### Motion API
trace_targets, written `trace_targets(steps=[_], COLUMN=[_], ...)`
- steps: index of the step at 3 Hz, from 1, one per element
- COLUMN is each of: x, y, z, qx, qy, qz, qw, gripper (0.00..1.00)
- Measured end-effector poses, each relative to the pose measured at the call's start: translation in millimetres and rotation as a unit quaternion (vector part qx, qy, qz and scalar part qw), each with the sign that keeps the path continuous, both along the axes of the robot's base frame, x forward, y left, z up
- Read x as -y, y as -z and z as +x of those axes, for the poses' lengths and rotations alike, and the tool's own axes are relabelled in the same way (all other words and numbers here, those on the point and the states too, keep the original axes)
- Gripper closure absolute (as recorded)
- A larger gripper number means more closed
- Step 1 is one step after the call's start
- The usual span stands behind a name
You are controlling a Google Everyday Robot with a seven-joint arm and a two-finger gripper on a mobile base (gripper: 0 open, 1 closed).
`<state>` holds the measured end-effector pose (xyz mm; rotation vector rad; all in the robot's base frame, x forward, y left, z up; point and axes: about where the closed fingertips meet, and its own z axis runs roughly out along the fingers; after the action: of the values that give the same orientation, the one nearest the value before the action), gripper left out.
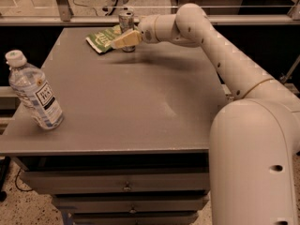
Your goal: Move redbull can near green jalapeno chip bag
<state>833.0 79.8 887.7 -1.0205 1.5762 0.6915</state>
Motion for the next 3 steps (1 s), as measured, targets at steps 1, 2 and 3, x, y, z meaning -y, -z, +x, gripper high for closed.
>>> trace_targets(steps=[1, 2, 3], x=[26.1, 74.0, 147.4], y=[0.4, -3.2, -20.0], z=[-1.7, -10.4, -26.7], qx=[0.004, 0.022, 0.063], qy=[0.015, 0.031, 0.066], qz=[0.015, 0.037, 0.049], qw=[0.9998, 0.9986, 0.9946], gripper=[0.0, 0.0, 0.0])
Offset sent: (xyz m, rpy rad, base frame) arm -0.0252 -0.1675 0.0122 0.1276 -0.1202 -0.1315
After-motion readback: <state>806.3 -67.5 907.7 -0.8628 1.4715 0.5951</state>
